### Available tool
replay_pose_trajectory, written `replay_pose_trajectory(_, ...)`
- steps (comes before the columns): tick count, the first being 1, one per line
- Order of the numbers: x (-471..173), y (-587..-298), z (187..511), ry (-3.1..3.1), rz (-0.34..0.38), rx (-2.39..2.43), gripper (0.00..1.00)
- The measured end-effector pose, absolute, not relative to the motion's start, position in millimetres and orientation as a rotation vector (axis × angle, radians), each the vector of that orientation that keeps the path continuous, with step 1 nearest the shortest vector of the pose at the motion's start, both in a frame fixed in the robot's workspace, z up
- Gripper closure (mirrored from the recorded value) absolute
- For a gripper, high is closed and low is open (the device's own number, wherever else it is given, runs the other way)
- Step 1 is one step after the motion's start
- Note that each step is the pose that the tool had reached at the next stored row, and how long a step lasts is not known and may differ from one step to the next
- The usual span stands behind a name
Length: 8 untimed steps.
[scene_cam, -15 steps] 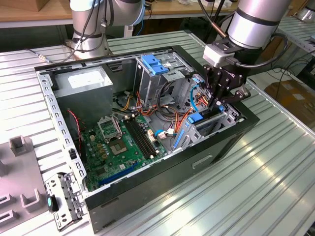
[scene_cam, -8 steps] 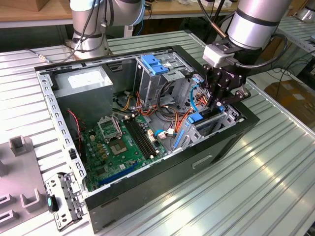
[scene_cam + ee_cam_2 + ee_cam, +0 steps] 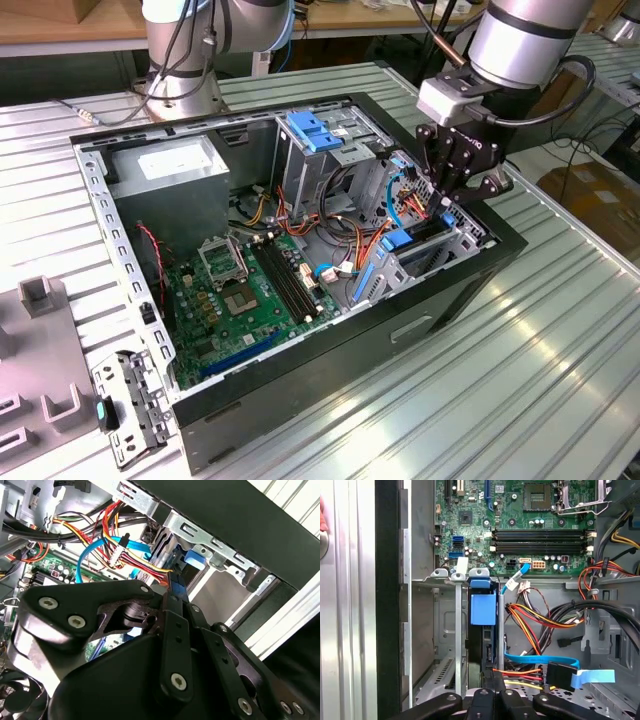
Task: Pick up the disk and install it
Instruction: 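Insert the first disk wire, then insert the second disk wire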
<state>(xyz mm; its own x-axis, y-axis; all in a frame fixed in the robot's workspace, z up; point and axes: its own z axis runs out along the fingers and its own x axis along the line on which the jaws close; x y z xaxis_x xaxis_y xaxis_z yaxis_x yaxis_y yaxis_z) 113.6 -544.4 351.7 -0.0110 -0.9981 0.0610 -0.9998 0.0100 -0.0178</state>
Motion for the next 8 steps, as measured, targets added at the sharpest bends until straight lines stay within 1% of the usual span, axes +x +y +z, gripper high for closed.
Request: replay_pose_trajectory(8, 113.6, -544.4, 353.4, -2.21, 0.086, 2.187, 0.89)
